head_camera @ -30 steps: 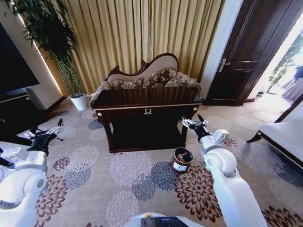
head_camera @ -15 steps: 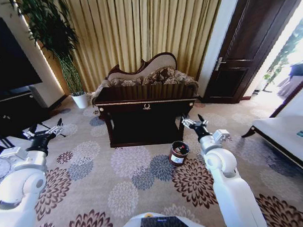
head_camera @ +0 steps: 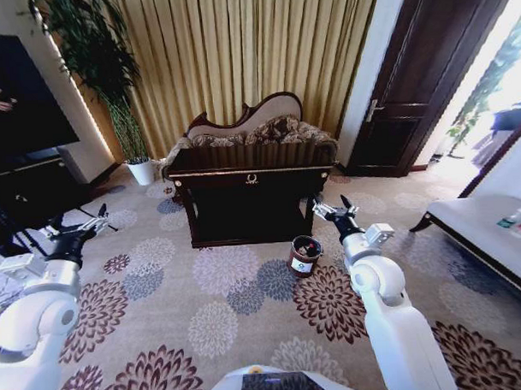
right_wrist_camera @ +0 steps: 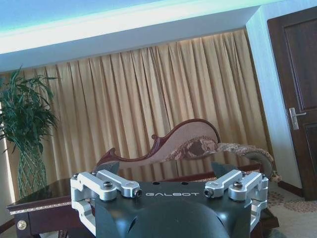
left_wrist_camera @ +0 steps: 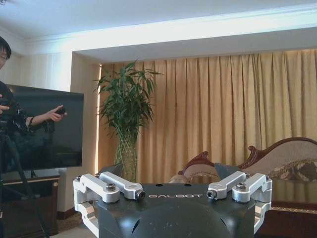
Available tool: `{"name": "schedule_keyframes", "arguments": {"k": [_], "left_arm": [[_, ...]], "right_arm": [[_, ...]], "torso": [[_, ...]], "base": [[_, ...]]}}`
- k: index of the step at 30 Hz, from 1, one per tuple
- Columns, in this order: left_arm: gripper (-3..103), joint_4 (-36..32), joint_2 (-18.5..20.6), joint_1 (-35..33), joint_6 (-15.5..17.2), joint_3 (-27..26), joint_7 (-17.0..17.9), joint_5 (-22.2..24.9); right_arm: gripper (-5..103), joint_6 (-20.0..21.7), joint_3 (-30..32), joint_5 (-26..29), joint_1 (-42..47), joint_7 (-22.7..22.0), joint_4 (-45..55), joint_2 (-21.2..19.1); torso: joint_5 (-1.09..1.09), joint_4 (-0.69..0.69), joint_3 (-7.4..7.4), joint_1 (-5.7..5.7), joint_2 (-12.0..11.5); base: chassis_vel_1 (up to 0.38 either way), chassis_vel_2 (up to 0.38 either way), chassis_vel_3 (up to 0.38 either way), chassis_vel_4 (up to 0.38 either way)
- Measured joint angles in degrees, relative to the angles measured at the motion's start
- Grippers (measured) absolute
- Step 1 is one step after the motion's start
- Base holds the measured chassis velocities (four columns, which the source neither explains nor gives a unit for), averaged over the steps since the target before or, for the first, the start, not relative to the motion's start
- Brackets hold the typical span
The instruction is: Move to the front of the table and place the trash on the table into the trash bin.
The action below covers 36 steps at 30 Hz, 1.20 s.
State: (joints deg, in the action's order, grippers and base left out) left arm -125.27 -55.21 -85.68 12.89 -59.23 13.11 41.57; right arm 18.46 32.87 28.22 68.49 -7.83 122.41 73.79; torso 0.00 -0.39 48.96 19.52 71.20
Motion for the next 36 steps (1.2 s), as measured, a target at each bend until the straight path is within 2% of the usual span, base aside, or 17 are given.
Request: {"name": "schedule_keyframes", "arguments": {"k": [10,15,17,20,22,24,29,36], "left_arm": [[100,-0.6,-0.7,-0.5,-0.2,0.0,0.0,0.0],[100,-0.4,-2.2,-0.9,-2.0,0.9,-1.3,-0.2],[100,-0.3,-4.1,-1.2,-3.8,2.9,-2.1,-1.5],[100,-0.2,-5.0,-1.3,-4.6,3.9,-2.2,-2.6],[100,-0.9,-7.7,-1.1,-6.6,7.8,-2.1,-5.2],[100,-1.2,-8.3,-1.0,-7.4,9.8,-1.5,-6.2],[100,-1.2,-8.9,-1.0,-7.6,13.2,-1.9,-7.4],[100,-1.6,-8.8,-0.5,-7.3,15.7,-2.7,-6.2]], "right_arm": [[100,0.1,0.0,0.0,0.7,-0.7,0.4,0.4],[100,1.2,-0.5,-0.6,1.8,-0.3,1.8,0.2],[100,1.3,-1.4,-2.1,2.8,1.0,3.5,0.1],[100,1.5,-2.0,-2.3,3.1,1.0,4.4,0.0],[100,2.3,-4.4,-2.2,3.5,1.0,7.1,-0.1],[100,2.7,-4.9,-1.8,3.3,1.0,7.2,-0.1],[100,4.8,-4.8,0.6,2.3,0.9,6.6,-0.4],[100,7.3,-4.3,4.2,1.7,0.2,6.5,-0.9]], "torso": [[0.0,0.0,-0.02,-0.02,0.0],[0.0,-0.01,-0.01,-0.01,0.0],[0.0,-0.01,-0.01,-0.01,0.0],[0.0,-0.01,-0.01,-0.01,0.0],[0.0,0.0,-0.01,-0.02,0.0],[0.0,-0.01,-0.01,-0.02,0.0],[0.01,0.0,-0.01,-0.01,0.0],[0.01,-0.01,-0.01,-0.02,0.0]], "base": [[0.0,0.0,0.0,0.0],[0.0,0.0,0.0,0.0],[0.0,0.0,0.0,0.0],[0.0,0.0,0.0,0.0],[0.0,0.0,0.0,0.0],[0.0,0.0,0.0,0.0],[0.0,0.0,0.0,0.0],[0.0,0.0,0.0,0.0]]}}
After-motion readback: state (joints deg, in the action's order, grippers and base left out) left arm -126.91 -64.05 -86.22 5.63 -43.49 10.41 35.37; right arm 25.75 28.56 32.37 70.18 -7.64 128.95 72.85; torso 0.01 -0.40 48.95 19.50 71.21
